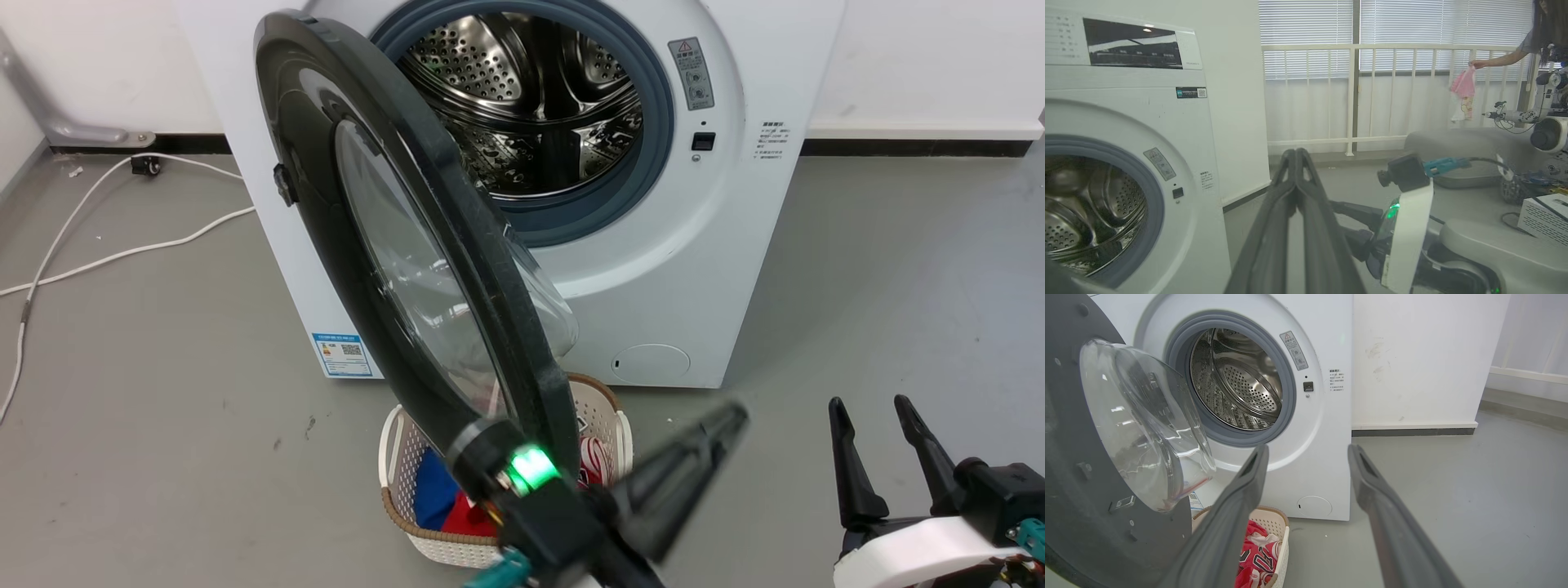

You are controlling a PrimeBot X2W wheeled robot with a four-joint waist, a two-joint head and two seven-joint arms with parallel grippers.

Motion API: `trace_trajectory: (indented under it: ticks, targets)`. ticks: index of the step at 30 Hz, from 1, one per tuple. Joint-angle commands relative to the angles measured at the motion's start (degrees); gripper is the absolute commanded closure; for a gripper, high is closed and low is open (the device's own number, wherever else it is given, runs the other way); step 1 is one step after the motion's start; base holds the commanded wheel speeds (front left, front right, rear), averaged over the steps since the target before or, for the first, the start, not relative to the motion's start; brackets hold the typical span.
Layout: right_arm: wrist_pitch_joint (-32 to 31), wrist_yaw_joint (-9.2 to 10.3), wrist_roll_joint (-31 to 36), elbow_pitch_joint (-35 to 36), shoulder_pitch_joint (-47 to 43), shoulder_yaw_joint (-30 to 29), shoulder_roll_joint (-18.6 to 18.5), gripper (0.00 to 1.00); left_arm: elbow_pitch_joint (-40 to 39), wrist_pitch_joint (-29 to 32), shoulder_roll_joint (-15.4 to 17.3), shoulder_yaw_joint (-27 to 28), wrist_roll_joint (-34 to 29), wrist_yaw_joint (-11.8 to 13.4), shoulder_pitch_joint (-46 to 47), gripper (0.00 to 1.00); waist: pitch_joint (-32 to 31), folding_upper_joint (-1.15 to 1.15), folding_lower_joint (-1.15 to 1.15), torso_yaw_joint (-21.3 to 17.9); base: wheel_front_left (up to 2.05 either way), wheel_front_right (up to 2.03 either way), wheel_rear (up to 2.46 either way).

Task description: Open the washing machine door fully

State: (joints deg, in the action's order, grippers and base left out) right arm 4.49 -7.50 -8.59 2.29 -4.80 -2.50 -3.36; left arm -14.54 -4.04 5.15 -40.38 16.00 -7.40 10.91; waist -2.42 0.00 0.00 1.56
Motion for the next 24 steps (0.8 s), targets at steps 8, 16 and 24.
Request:
trace_trajectory:
  ticks: [8, 16, 24]
  targets:
    - [-0.54, 0.01, -0.1, 0.57, -0.75, 0.28, 0.19, 0.0, 10.32, 3.37, 1.98, -6.63, 4.26, -0.03, -3.2, 1.0, 0.42, 0.0, 0.0, -0.55, 0.0, 0.0, 0.0]
    - [-0.81, 0.01, -0.25, 0.44, -0.27, 0.47, 0.16, 0.0, 21.62, -0.21, 0.44, -2.38, 5.84, 2.64, -0.02, 1.0, 1.14, 0.0, 0.0, -1.7, 0.0, 0.0, 0.0]
    - [-0.57, 0.01, -0.56, -0.37, 0.15, 0.51, 0.15, 0.0, 28.69, -3.4, 0.01, 1.68, 6.44, 5.71, 3.34, 1.0, 1.36, 0.0, 0.0, -2.26, 0.0, 0.0, 0.0]
